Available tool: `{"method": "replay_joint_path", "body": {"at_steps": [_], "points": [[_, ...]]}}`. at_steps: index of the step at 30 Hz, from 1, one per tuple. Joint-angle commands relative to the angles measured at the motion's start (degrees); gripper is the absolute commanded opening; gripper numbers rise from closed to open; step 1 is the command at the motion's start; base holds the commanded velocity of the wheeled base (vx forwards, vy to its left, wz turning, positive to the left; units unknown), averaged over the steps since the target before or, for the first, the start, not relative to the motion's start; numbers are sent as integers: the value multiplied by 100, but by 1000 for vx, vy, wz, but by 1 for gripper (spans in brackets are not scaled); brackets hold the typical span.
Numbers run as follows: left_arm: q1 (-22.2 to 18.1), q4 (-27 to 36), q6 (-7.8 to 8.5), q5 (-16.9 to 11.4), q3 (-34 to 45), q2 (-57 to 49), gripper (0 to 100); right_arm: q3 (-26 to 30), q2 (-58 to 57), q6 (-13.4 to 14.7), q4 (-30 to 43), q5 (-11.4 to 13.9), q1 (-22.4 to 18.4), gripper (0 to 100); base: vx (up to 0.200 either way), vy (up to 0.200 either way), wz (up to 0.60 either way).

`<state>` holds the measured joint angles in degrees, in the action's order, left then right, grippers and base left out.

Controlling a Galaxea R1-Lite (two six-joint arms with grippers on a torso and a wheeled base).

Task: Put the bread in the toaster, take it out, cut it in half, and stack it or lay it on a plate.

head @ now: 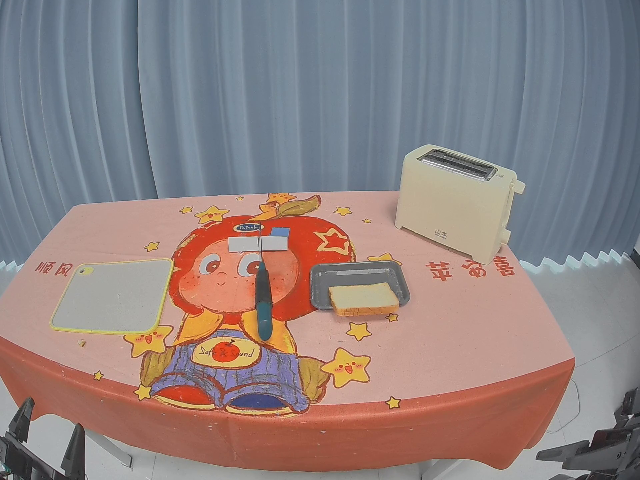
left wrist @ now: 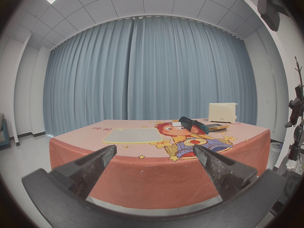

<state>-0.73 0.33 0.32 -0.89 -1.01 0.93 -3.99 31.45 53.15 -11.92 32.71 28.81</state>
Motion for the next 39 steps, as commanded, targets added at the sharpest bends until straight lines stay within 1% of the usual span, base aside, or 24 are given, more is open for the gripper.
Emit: {"method": "replay_joint_path", "body": {"at_steps": [1, 3, 4, 7, 8, 10, 11, 12, 15, 19, 20, 21, 22, 23, 26, 27, 29, 31, 33, 35, 39], "points": [[3, 2, -5, 1, 101, -93, 100, -340, 1038, -7, -205, -1, 29, 100, 0, 0, 0], [3, 2, 3, 1, 101, -93, 100, -348, 1188, -7, -363, -1, 20, 100, 0, 0, 0], [3, 2, -5, 1, 101, -93, 100, -348, 1513, 2, -706, -1, 20, 100, 0, 0, 0], [3, 2, 3, 1, 101, -93, 100, -357, 2049, 2, -1198, -1, 20, 100, 0, 0, 0], [3, 2, -5, 1, 101, -93, 100, -357, 2076, 2, -1216, -1, 20, 100, 0, 0, 0], [3, 2, -5, 1, 101, -93, 100, -392, 2559, 2, -1585, -10, 20, 100, 0, 0, 0], [3, 2, -5, 1, 101, -93, 100, -392, 2559, 2, -1585, -10, 20, 100, 0, 0, 0], [3, 2, -5, 1, 101, -93, 100, -428, 2858, 2, -1858, -28, 29, 100, 0, 0, 0], [3, 2, -5, 1, 101, -93, 100, -542, 3148, 29, -2095, -36, 29, 100, 0, 0, 0], [3, 2, -5, 1, 101, -93, 100, -823, 3315, 29, -2095, -89, 20, 100, 0, 0, 0], [3, 2, -5, 1, 101, -93, 100, -823, 3315, 29, -2095, -89, 20, 100, 0, 0, 0], [-6, 2, -5, 1, 101, -93, 100, -1025, 3368, 20, -2060, -98, 20, 100, 0, 0, 0], [-6, 2, -5, 1, 101, -93, 100, -1025, 3368, 20, -2060, -98, 20, 100, 0, 0, 0], [-6, 2, 3, 1, 101, -93, 100, -1201, 3491, 11, -2016, -107, 20, 100, 0, 0, 0], [3, 2, -5, 1, 101, -93, 100, -1245, 3693, -24, -2025, -107, 72, 100, 0, 0, 0], [-6, 2, 3, 1, 101, -93, 100, -1254, 3772, -68, -2033, -115, 81, 100, 0, 0, 0], [3, 2, -5, 1, 101, -93, 100, -1263, 3965, -297, -2051, -124, 72, 100, 0, 0, 0], [-6, 2, 3, 1, 101, -93, 100, -1263, 4167, -569, -2086, -230, 72, 100, 0, 0, 0], [-6, 2, -5, 1, 101, -93, 100, -1271, 4255, -666, -2104, -335, 81, 100, 0, 0, 0], [3, 2, -5, 1, 101, -93, 100, -1350, 4273, -674, -2095, -441, 143, 100, 0, 0, 0], [-6, 2, -5, 1, 101, -93, 100, -1781, 4282, -587, -1998, -441, 160, 100, 0, 0, 0]]}}
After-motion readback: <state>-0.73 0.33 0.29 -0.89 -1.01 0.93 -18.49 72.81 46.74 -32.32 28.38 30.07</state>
